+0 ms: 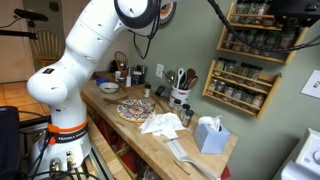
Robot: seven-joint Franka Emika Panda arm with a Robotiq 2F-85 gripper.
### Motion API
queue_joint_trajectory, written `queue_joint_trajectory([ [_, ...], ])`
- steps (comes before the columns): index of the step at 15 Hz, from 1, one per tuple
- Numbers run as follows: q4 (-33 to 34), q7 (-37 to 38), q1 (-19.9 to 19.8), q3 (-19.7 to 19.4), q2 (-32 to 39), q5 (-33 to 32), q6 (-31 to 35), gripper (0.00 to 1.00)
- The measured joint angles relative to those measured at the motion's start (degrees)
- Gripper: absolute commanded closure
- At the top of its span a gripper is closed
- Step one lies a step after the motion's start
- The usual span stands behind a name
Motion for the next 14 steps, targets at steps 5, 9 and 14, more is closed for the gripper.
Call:
queue_joint_trajectory([
  [5,2.3,0.9,0.1,0.0,1.5,-1.3,-0.2,0.8],
  [9,3.8,1.3,0.4,0.0,2.4,-2.3,-0.8,0.8],
  [14,5.5,1.9,0.6,0.0,3.4,-3.4,-1.4,0.33],
])
